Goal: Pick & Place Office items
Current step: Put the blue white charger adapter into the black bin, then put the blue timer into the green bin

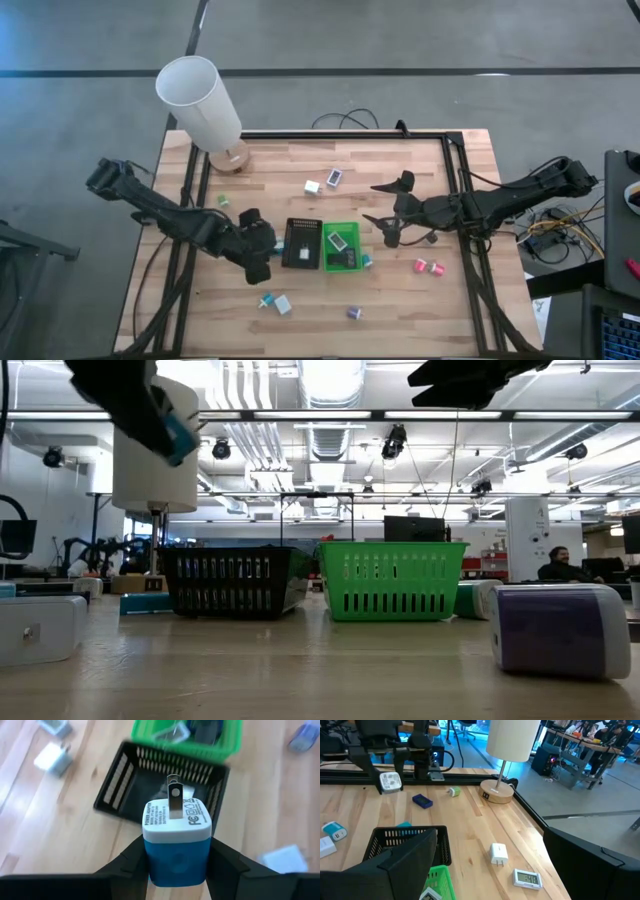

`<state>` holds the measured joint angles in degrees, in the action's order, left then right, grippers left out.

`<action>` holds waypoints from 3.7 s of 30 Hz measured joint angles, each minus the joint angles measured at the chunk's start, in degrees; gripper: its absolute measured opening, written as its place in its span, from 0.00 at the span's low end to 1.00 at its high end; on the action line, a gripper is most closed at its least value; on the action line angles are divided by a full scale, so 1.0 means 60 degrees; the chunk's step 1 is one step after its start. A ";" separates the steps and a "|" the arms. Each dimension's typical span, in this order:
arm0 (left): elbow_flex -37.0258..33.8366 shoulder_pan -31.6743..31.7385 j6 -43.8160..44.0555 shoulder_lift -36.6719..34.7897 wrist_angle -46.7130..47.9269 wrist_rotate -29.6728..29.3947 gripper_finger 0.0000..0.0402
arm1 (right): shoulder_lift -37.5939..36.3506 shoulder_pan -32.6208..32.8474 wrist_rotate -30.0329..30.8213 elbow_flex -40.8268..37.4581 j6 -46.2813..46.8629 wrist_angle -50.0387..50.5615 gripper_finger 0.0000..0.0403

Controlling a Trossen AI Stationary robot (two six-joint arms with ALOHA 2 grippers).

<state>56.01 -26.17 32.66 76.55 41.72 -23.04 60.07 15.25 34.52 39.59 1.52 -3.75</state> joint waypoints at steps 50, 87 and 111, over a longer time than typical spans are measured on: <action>-0.0585 0.2208 -0.1510 0.1891 -0.3390 0.1929 0.66 | -0.0007 0.0000 -0.0018 0.0000 0.0033 0.0011 0.91; 0.0426 0.2226 0.1220 0.1712 0.4432 0.3350 0.77 | -0.0007 0.0000 -0.0543 -0.0204 0.0831 0.0091 0.91; -0.2440 0.1942 0.2102 0.0599 0.2426 0.3630 0.77 | -0.0007 0.0000 -0.0543 -0.0211 0.0754 0.0084 0.91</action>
<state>41.37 -14.52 45.27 80.15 56.28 -1.26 60.03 15.25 31.27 38.33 6.04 -3.25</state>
